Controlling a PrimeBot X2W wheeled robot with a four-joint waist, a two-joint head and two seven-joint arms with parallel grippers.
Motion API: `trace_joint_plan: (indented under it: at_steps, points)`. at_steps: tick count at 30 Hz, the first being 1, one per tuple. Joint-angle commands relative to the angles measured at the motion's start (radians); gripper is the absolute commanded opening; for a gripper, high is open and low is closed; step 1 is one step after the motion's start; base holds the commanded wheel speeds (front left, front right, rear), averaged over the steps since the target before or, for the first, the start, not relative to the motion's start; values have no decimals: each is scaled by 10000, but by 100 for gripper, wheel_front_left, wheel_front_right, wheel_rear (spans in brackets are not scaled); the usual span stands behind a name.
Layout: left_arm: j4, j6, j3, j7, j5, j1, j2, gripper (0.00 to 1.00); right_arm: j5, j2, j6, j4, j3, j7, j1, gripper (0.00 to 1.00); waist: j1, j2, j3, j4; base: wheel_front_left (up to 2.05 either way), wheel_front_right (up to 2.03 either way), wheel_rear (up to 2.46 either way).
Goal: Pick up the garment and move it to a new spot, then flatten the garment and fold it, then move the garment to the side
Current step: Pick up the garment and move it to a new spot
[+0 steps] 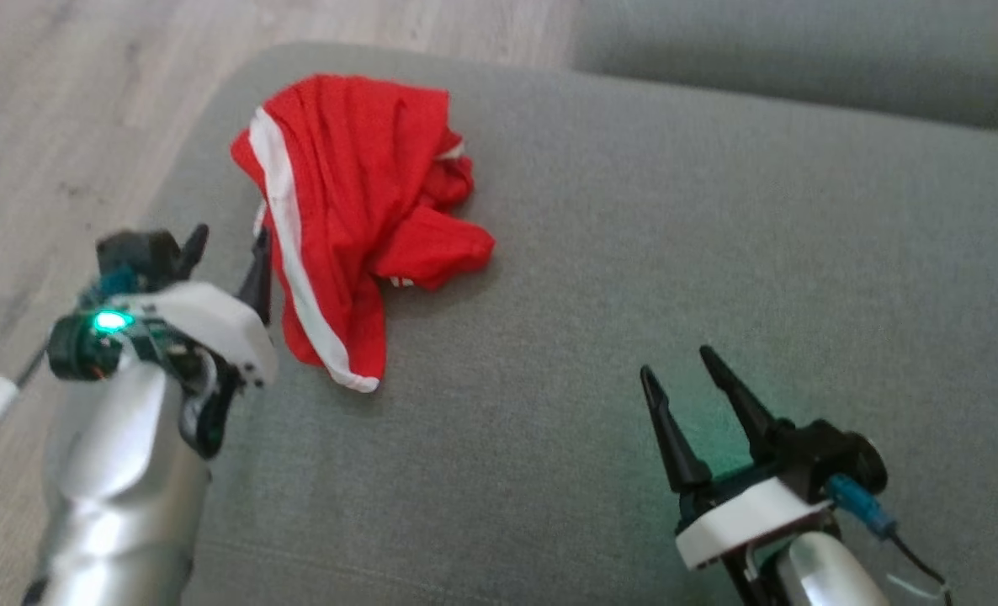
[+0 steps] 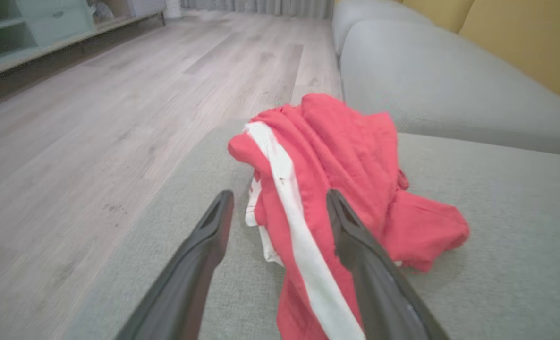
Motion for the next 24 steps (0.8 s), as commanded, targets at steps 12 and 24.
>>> trace_joint_plan:
  at_steps: [12, 24]
  points:
    - [2668, -232, 518, 863, -1388, -1965, 798, 100, -310, -50, -7, -551, -257, -134, -641, 100, -3, 0, 1598, -887, 0, 0, 0]
    - [1844, -243, -430, -745, -3025, -2328, 1095, 0, -204, -50, -7, -426, -320, -134, -632, 100, -3, 0, 1137, -829, 0, 0, 0]
